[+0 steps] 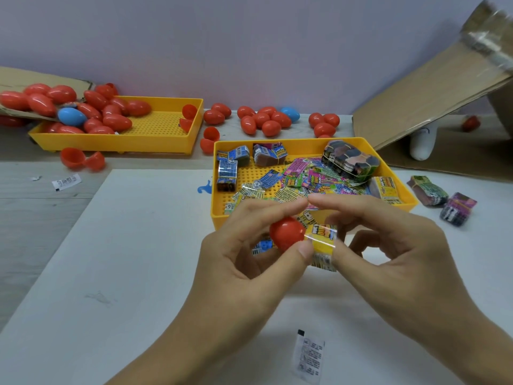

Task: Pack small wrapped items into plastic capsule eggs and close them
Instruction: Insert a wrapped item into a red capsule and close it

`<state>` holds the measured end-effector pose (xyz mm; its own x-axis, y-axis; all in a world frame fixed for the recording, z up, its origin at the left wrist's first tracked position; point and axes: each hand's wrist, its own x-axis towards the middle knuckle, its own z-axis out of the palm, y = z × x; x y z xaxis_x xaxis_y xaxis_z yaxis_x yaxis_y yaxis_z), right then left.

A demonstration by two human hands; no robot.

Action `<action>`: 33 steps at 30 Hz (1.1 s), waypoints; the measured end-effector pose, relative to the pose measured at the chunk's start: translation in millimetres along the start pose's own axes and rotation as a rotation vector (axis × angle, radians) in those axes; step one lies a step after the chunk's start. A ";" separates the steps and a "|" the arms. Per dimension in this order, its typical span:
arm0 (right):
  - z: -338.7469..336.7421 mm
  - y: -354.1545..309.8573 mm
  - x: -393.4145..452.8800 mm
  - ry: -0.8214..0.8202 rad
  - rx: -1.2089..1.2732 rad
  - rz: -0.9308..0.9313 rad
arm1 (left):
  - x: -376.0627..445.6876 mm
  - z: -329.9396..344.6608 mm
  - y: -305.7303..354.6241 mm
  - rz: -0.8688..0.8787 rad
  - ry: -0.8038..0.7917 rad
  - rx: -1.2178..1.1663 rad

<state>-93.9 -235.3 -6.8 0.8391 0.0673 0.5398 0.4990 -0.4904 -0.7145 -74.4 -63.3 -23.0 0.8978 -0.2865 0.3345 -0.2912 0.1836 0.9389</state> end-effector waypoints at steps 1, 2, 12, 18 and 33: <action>0.0 0.0 -0.2 -0.006 0.001 -0.003 | 0.2 0.7 0.1 0.013 -0.002 0.006; 0.0 0.1 -0.7 -0.011 -0.003 0.000 | 0.2 1.4 0.0 0.025 -0.006 0.014; -2.0 -1.2 -0.7 -0.056 -0.123 -0.047 | 1.8 -1.2 -0.2 -0.138 -0.068 -0.035; -0.3 -7.6 -3.3 -0.051 -0.054 -0.043 | 6.3 -4.9 1.1 -0.246 -0.110 -0.160; 0.2 -3.2 1.9 -0.246 0.429 0.493 | 6.9 -6.9 -0.1 -0.281 -0.002 -0.261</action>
<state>-93.9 -233.3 -3.6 0.9891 0.1449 0.0269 0.0461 -0.1309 -0.9903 -66.0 -58.9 -21.4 0.9298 -0.3618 0.0674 0.0603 0.3305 0.9419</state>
